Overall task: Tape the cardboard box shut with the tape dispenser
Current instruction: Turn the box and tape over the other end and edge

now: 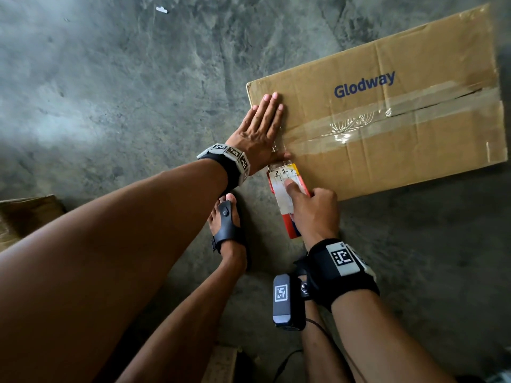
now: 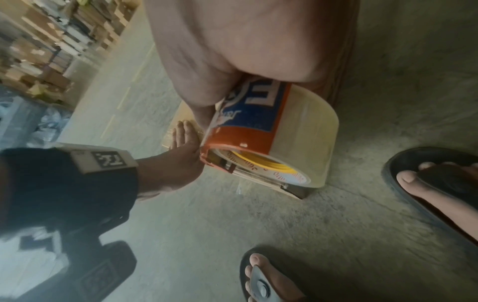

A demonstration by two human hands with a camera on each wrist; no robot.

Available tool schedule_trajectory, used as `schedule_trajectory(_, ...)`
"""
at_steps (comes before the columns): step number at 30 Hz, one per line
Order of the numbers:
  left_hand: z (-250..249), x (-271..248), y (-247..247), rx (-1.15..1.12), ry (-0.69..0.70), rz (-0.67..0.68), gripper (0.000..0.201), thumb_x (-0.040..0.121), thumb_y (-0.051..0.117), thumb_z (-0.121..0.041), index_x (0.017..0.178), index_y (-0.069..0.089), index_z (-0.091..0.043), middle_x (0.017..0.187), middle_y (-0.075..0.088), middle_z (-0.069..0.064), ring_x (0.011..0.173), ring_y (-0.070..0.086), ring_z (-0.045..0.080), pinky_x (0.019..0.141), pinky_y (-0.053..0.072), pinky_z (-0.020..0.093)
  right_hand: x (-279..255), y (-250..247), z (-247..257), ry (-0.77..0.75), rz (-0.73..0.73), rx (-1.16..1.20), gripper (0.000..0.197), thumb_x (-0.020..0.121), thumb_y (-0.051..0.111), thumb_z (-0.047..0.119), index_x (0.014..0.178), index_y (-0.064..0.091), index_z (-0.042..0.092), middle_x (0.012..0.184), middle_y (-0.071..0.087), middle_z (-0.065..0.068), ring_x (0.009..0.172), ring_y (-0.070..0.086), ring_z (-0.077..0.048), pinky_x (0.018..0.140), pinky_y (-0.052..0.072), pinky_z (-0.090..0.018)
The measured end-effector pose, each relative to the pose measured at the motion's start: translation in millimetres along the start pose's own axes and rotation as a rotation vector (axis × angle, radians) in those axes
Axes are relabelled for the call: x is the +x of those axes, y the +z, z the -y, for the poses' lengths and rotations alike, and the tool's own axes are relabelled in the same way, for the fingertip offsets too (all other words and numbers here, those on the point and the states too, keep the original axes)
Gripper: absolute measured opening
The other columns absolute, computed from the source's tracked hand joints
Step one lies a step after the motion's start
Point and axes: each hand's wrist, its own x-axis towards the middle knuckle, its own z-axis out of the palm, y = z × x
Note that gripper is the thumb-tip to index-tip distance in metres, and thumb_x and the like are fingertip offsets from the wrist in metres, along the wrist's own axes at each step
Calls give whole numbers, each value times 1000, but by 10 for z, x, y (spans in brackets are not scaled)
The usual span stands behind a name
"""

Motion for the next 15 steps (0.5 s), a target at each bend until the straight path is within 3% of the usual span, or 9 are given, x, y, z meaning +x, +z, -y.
schedule_trajectory(5,-18,-1,-27,-2,-12,13,106,87,20,-79,156,1,0,165,-3,20,153,-2,33,125,4,44,-250,-199,-294,12,-29,-100,75,65,56,82,68,69,9,66,71,-4,67,70,-29,71,60,-47)
schedule_trajectory(8,-8,-1,-23,-12,-10,15,106,89,23,-79,156,-1,-1,165,-5,19,153,-4,32,125,3,44,-307,-248,-393,24,-20,-112,75,64,55,85,68,69,12,65,71,0,63,71,-23,66,62,-46)
schedule_trajectory(13,-5,-5,-24,-15,-12,24,106,89,22,-79,156,-3,-2,165,-7,18,153,-6,31,125,0,42,-238,-93,-421,91,-25,-122,84,56,50,93,79,70,14,78,74,-1,75,73,-29,77,60,-51)
schedule_trajectory(15,-3,-16,-22,-20,-16,21,106,89,22,-79,157,-2,-2,165,-6,18,153,-5,31,125,-1,41,-202,-19,-453,111,-34,-132,84,53,47,95,76,65,17,85,75,-2,80,73,-31,79,59,-53)
